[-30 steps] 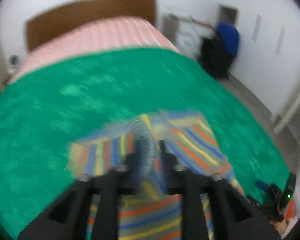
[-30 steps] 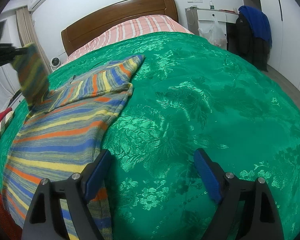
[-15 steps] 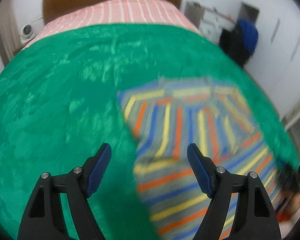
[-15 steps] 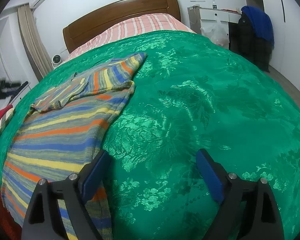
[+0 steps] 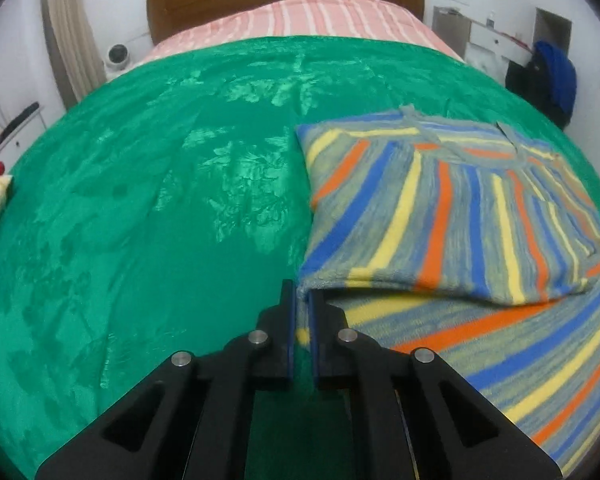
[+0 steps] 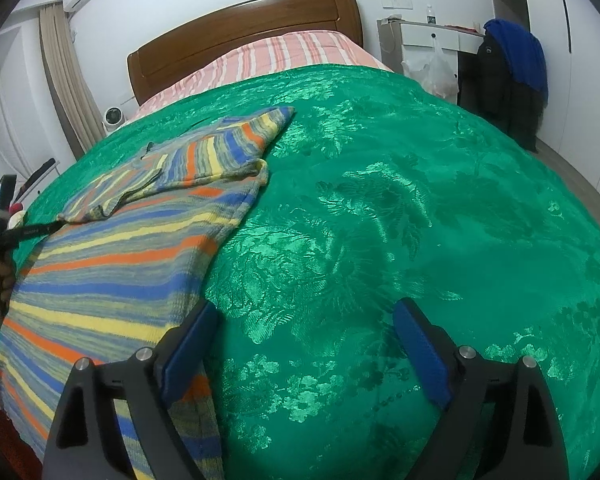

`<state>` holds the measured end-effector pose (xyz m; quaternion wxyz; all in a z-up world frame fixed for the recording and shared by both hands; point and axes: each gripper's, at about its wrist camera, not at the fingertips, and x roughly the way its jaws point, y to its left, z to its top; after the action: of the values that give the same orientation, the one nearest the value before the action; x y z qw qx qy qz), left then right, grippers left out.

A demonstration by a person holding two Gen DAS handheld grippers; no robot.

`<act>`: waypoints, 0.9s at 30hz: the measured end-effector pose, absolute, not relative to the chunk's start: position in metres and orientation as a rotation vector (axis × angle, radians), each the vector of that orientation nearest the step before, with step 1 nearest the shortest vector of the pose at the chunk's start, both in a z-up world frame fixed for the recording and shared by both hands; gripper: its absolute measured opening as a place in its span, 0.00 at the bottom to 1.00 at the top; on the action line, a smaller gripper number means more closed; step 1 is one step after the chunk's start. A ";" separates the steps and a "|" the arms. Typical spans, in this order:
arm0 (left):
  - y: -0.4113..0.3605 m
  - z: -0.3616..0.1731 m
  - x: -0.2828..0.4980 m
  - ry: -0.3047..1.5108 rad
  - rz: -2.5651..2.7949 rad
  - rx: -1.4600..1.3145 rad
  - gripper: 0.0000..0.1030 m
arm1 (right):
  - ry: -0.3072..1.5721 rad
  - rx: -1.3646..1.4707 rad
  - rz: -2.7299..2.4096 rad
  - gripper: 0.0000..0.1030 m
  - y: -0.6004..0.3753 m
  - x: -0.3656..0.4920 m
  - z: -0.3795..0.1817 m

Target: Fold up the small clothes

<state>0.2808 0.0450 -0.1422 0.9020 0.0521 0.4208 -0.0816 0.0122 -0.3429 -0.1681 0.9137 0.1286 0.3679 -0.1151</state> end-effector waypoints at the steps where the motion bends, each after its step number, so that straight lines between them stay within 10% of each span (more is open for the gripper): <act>1: 0.045 -0.141 0.282 0.880 -0.169 0.110 0.09 | 0.761 0.261 -0.235 0.89 -0.343 0.013 -0.169; 6: 0.056 -0.138 0.270 0.907 -0.139 0.095 0.66 | 0.768 0.256 -0.232 0.90 -0.343 0.015 -0.169; 15: 0.089 -0.118 0.204 0.909 -0.161 0.037 0.92 | 0.772 0.249 -0.230 0.91 -0.342 0.016 -0.170; 27: 0.133 -0.164 0.165 0.799 -0.056 -0.061 0.99 | 0.766 0.239 -0.242 0.91 -0.340 0.015 -0.170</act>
<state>0.1648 0.1333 -0.1637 0.9203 -0.0296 0.3891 -0.0275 0.0146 -0.3404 -0.1704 0.9134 0.1162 0.3720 -0.1174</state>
